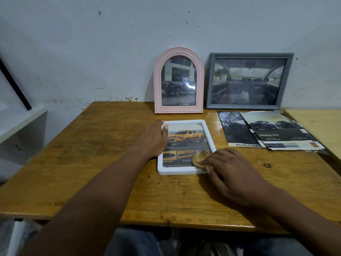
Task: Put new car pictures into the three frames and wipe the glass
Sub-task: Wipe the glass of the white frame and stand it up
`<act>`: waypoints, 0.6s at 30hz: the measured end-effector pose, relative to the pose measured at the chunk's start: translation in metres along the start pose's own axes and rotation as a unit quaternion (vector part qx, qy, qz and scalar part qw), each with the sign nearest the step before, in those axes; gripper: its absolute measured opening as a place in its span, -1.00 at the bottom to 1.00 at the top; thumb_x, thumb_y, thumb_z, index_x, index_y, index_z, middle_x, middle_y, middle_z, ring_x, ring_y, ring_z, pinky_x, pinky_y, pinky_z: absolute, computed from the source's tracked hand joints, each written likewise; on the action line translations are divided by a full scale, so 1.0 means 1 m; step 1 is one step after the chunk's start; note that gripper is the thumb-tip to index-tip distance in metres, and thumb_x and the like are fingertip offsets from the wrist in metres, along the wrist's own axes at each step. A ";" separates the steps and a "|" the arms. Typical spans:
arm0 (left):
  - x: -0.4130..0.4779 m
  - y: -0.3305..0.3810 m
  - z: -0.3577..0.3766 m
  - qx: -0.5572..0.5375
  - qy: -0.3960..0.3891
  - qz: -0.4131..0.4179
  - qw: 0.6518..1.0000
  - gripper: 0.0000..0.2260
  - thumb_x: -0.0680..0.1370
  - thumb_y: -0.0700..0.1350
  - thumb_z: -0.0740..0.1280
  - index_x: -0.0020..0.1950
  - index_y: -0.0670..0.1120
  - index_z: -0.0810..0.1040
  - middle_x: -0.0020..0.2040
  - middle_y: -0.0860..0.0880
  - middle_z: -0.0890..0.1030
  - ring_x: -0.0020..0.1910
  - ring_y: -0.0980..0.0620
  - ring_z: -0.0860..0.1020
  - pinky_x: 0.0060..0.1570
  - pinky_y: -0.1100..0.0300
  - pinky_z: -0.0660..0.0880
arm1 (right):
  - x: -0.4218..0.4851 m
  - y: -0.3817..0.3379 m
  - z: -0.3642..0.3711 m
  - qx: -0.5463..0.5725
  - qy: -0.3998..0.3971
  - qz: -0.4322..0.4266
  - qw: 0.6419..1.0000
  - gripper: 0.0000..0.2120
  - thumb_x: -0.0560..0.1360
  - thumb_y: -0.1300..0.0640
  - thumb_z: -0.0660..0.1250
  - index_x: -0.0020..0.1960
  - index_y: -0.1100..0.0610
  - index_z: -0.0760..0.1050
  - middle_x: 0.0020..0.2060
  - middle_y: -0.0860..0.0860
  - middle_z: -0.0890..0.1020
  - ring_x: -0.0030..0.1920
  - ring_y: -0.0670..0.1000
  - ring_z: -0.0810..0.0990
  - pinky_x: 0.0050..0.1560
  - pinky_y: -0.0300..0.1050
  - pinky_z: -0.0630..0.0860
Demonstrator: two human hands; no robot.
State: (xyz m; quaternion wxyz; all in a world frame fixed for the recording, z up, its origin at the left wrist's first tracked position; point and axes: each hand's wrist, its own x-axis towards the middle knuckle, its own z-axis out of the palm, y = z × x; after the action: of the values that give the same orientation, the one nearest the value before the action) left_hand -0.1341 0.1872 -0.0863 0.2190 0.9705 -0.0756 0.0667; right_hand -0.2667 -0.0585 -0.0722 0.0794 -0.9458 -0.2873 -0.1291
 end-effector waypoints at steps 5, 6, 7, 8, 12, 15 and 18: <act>-0.002 0.009 -0.011 0.069 -0.049 0.009 0.996 -0.47 0.72 0.19 -0.05 0.66 0.00 0.12 0.59 -0.12 0.32 0.56 -0.20 0.27 0.51 -0.17 0.23 | 0.003 0.003 -0.014 0.105 0.011 0.081 0.991 -0.60 0.63 -0.09 0.02 0.03 0.01 0.61 -0.07 -0.10 0.66 0.00 -0.08 0.57 0.11 -0.02 0.44; -0.001 0.011 -0.013 0.099 -0.054 0.024 0.993 -0.46 0.72 0.19 -0.06 0.66 -0.01 0.10 0.60 -0.11 0.30 0.57 -0.18 0.25 0.53 -0.14 0.16 | 0.010 0.000 -0.025 0.245 0.042 0.161 0.955 -0.61 0.65 -0.06 0.06 -0.02 0.05 0.62 -0.12 -0.06 0.67 -0.04 -0.04 0.59 0.02 -0.05 0.48; 0.000 0.012 -0.015 0.124 -0.056 0.042 0.990 -0.45 0.72 0.19 -0.07 0.66 -0.01 0.10 0.61 -0.10 0.28 0.59 -0.15 0.23 0.54 -0.12 0.11 | 0.017 0.002 -0.036 0.386 0.086 0.261 0.881 -0.65 0.67 0.00 0.11 -0.06 0.09 0.61 -0.16 0.01 0.67 -0.08 0.01 0.61 -0.06 -0.07 0.50; 0.002 0.013 -0.017 0.139 -0.058 0.058 0.987 -0.45 0.71 0.20 -0.07 0.66 -0.01 0.10 0.61 -0.09 0.27 0.60 -0.13 0.20 0.56 -0.11 0.06 | 0.023 0.009 -0.045 0.500 0.119 0.358 0.780 -0.71 0.67 0.07 0.16 -0.08 0.13 0.59 -0.17 0.08 0.68 -0.11 0.06 0.63 -0.09 -0.07 0.52; 0.005 0.018 -0.024 0.114 -0.033 0.093 0.989 -0.46 0.71 0.21 0.00 0.64 0.01 0.16 0.62 -0.05 0.25 0.62 -0.08 0.11 0.58 -0.09 -0.04 | 0.050 0.049 -0.062 0.698 0.067 0.481 0.526 -0.73 0.65 0.09 0.17 0.14 0.23 0.56 0.04 0.21 0.70 0.02 0.16 0.67 -0.02 0.10 0.59; 0.002 0.029 -0.025 0.099 -0.037 0.122 0.987 -0.45 0.70 0.22 0.03 0.65 0.02 0.13 0.65 0.00 0.18 0.64 -0.04 0.05 0.57 -0.04 -0.06 | 0.076 0.072 -0.065 0.676 0.047 0.476 0.560 -0.74 0.65 0.11 0.19 0.21 0.23 0.53 -0.01 0.20 0.70 -0.02 0.16 0.68 -0.06 0.13 0.63; -0.008 0.037 -0.013 0.101 -0.107 0.138 0.979 -0.41 0.69 0.26 0.00 0.67 0.04 0.08 0.67 0.02 0.07 0.65 0.00 -0.05 0.59 -0.04 -0.10 | 0.110 0.087 -0.063 0.541 0.082 0.430 0.718 -0.80 0.62 0.17 0.23 0.15 0.23 0.55 -0.03 0.21 0.68 -0.02 0.18 0.68 0.05 0.24 0.63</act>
State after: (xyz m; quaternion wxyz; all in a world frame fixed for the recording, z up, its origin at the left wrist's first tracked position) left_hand -0.1495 0.1604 -0.0604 0.0994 0.9693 -0.2250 -0.0006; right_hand -0.1419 -0.0871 0.0136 0.6478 -0.7491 0.1369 0.0190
